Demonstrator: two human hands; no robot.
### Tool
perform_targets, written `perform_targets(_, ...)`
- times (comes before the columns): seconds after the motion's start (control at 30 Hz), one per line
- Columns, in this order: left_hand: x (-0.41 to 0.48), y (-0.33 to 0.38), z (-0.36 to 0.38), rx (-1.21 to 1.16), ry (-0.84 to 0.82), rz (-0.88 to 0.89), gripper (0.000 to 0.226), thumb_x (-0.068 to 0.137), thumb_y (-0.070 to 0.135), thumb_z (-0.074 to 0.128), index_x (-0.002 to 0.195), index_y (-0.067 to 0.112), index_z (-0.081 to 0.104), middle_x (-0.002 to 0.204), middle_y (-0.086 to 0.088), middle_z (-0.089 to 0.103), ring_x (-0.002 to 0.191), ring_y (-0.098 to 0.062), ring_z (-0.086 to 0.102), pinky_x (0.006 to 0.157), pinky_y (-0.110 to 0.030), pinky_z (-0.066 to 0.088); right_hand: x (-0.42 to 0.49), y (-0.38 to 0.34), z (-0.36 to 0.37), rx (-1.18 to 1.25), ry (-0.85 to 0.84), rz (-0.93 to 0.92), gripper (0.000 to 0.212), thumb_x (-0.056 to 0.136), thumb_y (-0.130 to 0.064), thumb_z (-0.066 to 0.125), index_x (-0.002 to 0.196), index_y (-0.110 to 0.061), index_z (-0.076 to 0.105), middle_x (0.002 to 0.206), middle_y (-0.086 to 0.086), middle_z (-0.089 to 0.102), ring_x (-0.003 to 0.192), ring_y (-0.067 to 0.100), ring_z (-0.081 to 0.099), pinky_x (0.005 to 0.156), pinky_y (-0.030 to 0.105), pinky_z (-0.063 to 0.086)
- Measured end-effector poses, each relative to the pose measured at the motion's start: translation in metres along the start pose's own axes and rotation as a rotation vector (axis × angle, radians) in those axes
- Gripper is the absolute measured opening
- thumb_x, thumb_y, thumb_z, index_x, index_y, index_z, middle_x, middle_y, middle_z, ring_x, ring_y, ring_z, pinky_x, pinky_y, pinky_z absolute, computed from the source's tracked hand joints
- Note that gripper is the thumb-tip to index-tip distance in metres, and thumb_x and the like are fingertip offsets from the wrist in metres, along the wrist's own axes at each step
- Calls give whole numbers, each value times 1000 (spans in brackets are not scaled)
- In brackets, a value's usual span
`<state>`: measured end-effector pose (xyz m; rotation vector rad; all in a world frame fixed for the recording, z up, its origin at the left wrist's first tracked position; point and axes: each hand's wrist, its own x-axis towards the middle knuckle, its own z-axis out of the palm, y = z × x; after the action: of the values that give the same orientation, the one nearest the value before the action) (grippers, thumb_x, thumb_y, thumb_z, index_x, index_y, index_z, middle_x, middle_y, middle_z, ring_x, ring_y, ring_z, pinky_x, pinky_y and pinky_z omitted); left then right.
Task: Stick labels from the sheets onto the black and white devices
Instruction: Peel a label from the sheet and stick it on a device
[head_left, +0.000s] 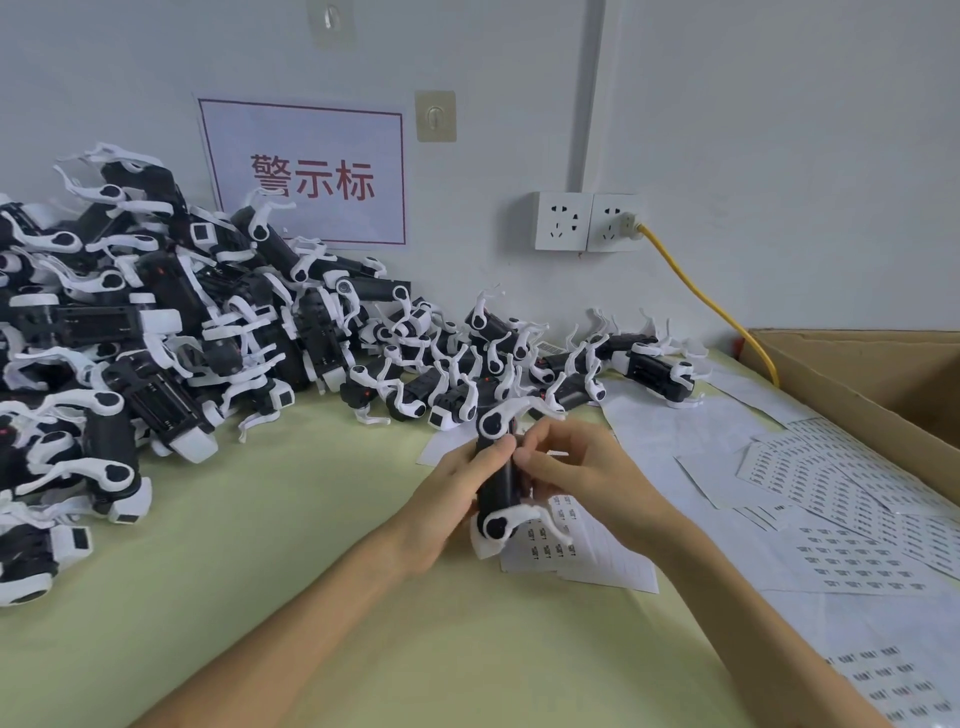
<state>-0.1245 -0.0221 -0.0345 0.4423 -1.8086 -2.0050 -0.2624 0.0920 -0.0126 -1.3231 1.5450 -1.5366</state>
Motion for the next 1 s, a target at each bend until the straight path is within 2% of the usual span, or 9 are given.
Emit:
perform_targets(0.13, -1, -2, 1, 56, 46, 15, 49, 87, 56, 55, 111, 17, 73, 102, -3, 78, 100, -16, 72, 91, -32, 51, -1, 0, 2, -16, -33, 3, 19, 93, -18, 72, 76, -13, 67, 72, 11, 63, 67, 27, 60, 63, 28, 52)
perform_targets(0.23, 0, -2, 1, 57, 28, -14, 52, 89, 55, 53, 121, 17, 70, 111, -7, 76, 109, -21, 71, 98, -36, 52, -1, 1, 2, -12, -31, -5, 19, 92, -20, 73, 75, -14, 68, 72, 11, 63, 67, 27, 61, 62, 27, 52)
perform_targets(0.37, -1, 1, -2, -17, -27, -23, 39, 91, 49, 59, 121, 28, 72, 123, -7, 74, 117, -21, 68, 104, -39, 52, 0, 1, 0, -3, -29, -13, 19, 92, -15, 73, 75, -10, 67, 70, 5, 63, 66, 22, 61, 62, 24, 51)
perform_targets(0.43, -2, 2, -3, -47, -61, -29, 42, 90, 50, 60, 127, 33, 69, 129, -3, 71, 123, -21, 66, 111, -44, 48, 0, 1, 0, -7, -22, -19, 19, 92, -14, 73, 75, -9, 67, 69, 2, 63, 64, 20, 61, 61, 24, 51)
perform_targets(0.5, -2, 3, -4, -46, -98, -28, 52, 93, 51, 58, 140, 29, 59, 136, -2, 68, 130, -22, 61, 117, -49, 40, -1, 1, 0, -21, -12, -14, 20, 93, -15, 72, 75, -9, 67, 70, 3, 63, 63, 21, 60, 61, 24, 51)
perform_targets(0.6, -3, 2, -3, -55, -134, -14, 53, 101, 47, 51, 148, 22, 49, 142, -3, 64, 135, -20, 57, 119, -43, 38, -1, 2, 0, -37, 5, -3, 21, 96, -15, 70, 79, -3, 66, 72, 12, 63, 65, 25, 58, 61, 26, 50)
perform_targets(0.8, -5, 2, 0, -121, -153, 7, 51, 97, 47, 42, 139, 21, 56, 134, -5, 69, 127, -18, 63, 95, -25, 53, 0, 0, 1, -38, 24, 17, 23, 96, -15, 69, 74, -8, 64, 69, 6, 63, 58, 16, 57, 59, 22, 49)
perform_targets(0.93, -2, -2, -2, -95, -117, 4, 58, 97, 49, 39, 138, 13, 57, 129, -11, 69, 122, -26, 62, 108, -39, 49, 0, 0, 2, -70, 36, 28, 23, 95, -19, 71, 74, -10, 64, 66, 1, 65, 59, 17, 59, 61, 26, 50)
perform_targets(1.0, 0, -3, -5, -87, -112, -5, 63, 95, 51, 37, 134, 5, 58, 116, -14, 66, 110, -27, 60, 105, -41, 46, 0, 0, 2, -76, 32, 34, 24, 95, -19, 71, 73, -11, 65, 66, 1, 66, 60, 18, 60, 62, 27, 51)
